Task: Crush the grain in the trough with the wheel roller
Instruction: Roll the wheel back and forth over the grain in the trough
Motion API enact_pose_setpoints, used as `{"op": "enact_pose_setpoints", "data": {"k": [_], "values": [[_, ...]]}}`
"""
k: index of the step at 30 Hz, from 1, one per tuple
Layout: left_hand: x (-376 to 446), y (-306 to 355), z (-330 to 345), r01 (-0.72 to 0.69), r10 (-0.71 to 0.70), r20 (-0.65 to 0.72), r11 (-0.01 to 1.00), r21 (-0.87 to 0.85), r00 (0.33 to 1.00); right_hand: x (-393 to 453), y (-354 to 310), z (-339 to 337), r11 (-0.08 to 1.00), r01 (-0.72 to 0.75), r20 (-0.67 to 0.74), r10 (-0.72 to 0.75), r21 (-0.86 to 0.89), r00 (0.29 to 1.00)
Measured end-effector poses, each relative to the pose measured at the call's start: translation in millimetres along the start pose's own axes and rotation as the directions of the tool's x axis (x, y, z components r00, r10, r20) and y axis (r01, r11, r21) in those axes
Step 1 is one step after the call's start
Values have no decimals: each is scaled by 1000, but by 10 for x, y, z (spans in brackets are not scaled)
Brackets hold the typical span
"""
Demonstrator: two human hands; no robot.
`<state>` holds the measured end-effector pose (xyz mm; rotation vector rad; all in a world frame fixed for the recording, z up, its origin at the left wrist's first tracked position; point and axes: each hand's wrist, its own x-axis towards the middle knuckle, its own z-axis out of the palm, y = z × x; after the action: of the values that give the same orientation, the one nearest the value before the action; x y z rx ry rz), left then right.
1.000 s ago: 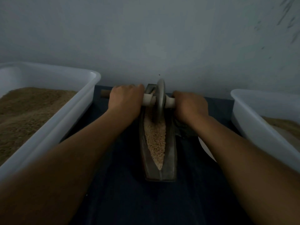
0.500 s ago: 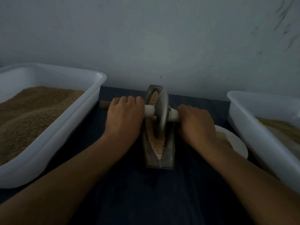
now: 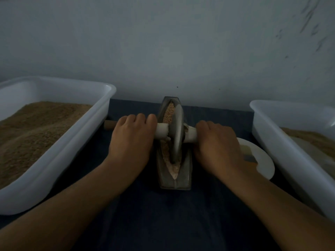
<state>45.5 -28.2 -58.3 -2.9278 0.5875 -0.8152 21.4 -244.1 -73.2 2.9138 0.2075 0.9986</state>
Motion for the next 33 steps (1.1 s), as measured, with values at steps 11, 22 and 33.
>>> {"op": "enact_pose_setpoints", "data": {"k": [11, 22, 33], "values": [[877, -173, 392, 20, -20, 82, 1000, 2, 996, 827, 232, 412, 998, -35, 206, 43, -44, 978], [593, -154, 446, -15, 13, -61, 999, -32, 998, 687, 149, 340, 996, -41, 170, 53, -76, 984], [-107, 1, -60, -72, 51, -142, 986, -149, 988, -150, -39, -157, 1000, 30, 73, -30, -2, 997]]}}
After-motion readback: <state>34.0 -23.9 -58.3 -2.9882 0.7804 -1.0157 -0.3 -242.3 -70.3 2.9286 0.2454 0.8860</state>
